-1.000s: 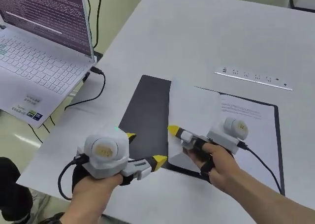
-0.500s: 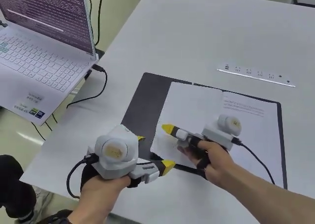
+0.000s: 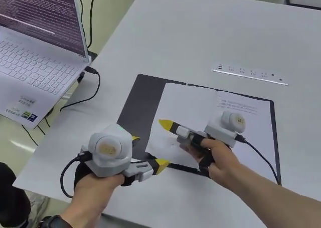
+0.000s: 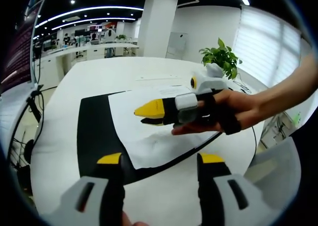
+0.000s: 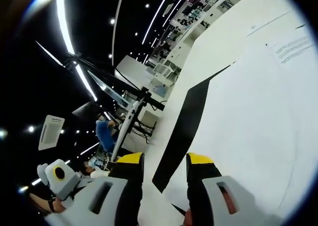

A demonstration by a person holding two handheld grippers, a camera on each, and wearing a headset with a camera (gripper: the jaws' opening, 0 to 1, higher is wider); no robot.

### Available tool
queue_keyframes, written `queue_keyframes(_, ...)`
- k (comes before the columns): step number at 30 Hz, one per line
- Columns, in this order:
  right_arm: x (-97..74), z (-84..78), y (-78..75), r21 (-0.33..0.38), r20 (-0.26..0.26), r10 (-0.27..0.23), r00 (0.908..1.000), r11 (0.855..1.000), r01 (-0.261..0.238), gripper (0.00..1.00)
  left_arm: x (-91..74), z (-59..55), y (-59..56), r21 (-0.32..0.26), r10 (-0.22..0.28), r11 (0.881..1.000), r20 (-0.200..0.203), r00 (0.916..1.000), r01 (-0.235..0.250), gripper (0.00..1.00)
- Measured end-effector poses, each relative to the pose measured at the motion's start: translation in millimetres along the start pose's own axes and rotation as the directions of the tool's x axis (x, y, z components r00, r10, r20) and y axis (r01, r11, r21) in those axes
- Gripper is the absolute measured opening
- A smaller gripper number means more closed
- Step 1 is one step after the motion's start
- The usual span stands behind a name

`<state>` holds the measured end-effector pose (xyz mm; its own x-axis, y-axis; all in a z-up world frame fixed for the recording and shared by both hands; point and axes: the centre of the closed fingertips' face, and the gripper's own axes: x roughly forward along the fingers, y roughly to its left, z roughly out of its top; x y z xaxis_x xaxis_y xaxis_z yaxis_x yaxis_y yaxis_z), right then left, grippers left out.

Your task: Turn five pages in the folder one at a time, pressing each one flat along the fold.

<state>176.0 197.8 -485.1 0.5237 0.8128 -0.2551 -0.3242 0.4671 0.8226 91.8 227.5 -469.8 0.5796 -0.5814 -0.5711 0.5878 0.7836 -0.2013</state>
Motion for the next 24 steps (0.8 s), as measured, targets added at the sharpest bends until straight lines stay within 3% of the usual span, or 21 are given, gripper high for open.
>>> queue_keyframes(9, -44.8, 9.1, -6.0, -0.079, 0.028, -0.056, 0.998, 0.995, 0.058, 0.33, 4.1, 8.9, 0.7, 0.075, -0.017, 0.997, -0.019, 0.9997, 0.018, 0.48)
queue_keyframes(16, -88.3, 17.3, -18.4, -0.083, 0.08, -0.102, 0.9916, 0.991, 0.108, 0.33, 16.0, 11.0, 4.8, 0.108, -0.032, 0.994, -0.041, 0.9986, 0.037, 0.37)
queue_keyframes(24, -123.0, 19.3, -28.0, -0.084, 0.115, -0.143, 0.9831, 0.985, 0.153, 0.32, 37.3, 2.3, 13.7, 0.155, -0.046, 0.986, -0.098, 0.9941, 0.061, 0.22)
